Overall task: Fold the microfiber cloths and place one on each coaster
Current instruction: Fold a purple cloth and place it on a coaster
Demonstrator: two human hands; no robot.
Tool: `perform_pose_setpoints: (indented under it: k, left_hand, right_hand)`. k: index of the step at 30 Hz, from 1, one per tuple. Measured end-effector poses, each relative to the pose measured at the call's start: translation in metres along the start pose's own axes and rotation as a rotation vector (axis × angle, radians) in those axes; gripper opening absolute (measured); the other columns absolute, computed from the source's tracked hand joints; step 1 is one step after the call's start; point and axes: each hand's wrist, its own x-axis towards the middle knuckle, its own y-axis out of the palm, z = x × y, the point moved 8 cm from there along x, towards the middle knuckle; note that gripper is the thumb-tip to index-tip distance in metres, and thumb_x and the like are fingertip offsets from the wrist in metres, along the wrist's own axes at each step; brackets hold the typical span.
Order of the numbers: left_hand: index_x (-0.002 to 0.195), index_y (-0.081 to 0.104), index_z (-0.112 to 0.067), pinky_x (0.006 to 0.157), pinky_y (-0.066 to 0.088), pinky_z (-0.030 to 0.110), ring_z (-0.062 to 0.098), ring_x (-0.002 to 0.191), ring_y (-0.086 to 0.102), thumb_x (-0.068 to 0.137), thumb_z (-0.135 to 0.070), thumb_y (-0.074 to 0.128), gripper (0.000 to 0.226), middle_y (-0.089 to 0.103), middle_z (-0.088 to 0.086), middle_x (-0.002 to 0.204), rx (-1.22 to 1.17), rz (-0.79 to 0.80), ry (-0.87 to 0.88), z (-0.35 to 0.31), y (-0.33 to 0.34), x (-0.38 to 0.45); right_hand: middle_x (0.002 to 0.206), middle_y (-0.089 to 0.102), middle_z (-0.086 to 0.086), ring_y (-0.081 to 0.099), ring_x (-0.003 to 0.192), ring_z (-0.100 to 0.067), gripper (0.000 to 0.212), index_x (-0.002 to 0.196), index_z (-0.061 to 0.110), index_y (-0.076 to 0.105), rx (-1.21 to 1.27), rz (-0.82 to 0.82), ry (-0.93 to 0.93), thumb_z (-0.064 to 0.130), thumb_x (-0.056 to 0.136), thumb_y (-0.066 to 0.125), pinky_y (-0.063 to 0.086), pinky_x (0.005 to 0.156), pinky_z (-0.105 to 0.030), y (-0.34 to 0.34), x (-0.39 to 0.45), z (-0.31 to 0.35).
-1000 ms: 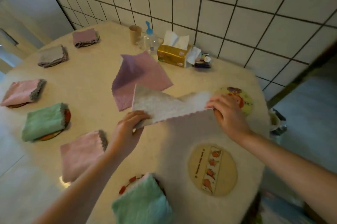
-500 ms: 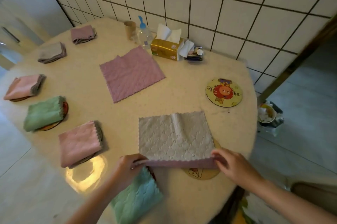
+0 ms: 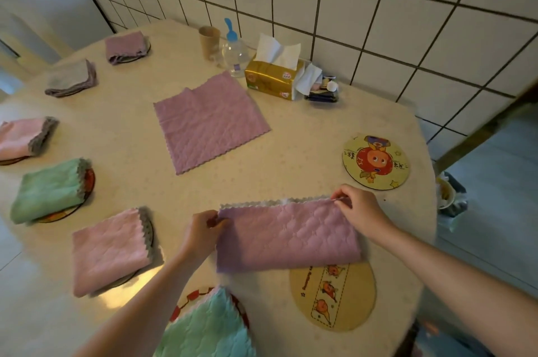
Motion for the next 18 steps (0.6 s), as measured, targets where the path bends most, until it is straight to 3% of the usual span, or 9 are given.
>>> perform_pose_setpoints:
  k: [7, 11, 15, 18]
  left_hand:
    - [0.086, 0.067, -0.004, 0.040, 0.045, 0.023, 0.016, 0.053, 0.049, 0.090, -0.009, 0.060, 0.009, 0.058, 0.008, 0.066, 0.006, 0.015, -0.032, 0.006, 0.002, 0.019]
    - [0.076, 0.066, -0.008, 0.056, 0.057, 0.046, 0.021, 0.056, 0.055, 0.084, -0.018, 0.067, 0.013, 0.061, 0.008, 0.063, 0.071, 0.014, -0.072, 0.014, 0.001, 0.030]
    - [0.078, 0.065, -0.019, 0.060, 0.058, 0.036, 0.022, 0.063, 0.064, 0.080, -0.030, 0.071, 0.013, 0.065, 0.001, 0.068, 0.196, 0.023, -0.089, 0.004, -0.002, 0.033]
    - [0.091, 0.062, -0.021, 0.064, 0.054, 0.031, 0.018, 0.071, 0.063, 0.078, -0.032, 0.073, 0.020, 0.065, -0.002, 0.078, 0.251, -0.034, -0.081, -0.001, -0.009, 0.035]
  right_hand:
    - [0.088, 0.065, 0.003, 0.061, 0.082, -0.007, 0.009, 0.091, 0.016, 0.061, -0.038, -0.016, -0.005, 0.007, 0.090, 0.057, 0.045, 0.066, -0.012, 0.006, 0.018, -0.012]
    - [0.087, 0.066, 0.003, 0.063, 0.082, -0.009, 0.011, 0.087, 0.018, 0.061, -0.054, -0.013, -0.010, 0.007, 0.089, 0.059, 0.049, 0.069, -0.017, 0.007, 0.021, -0.013]
    - [0.094, 0.063, 0.003, 0.062, 0.089, -0.010, 0.007, 0.092, 0.017, 0.060, -0.086, 0.021, -0.025, 0.011, 0.089, 0.060, 0.049, 0.076, -0.019, 0.011, 0.024, -0.009]
    - [0.112, 0.051, 0.003, 0.056, 0.099, -0.011, 0.027, 0.113, 0.015, 0.056, -0.220, 0.057, -0.059, 0.017, 0.088, 0.063, 0.047, 0.087, -0.023, 0.014, 0.027, -0.004]
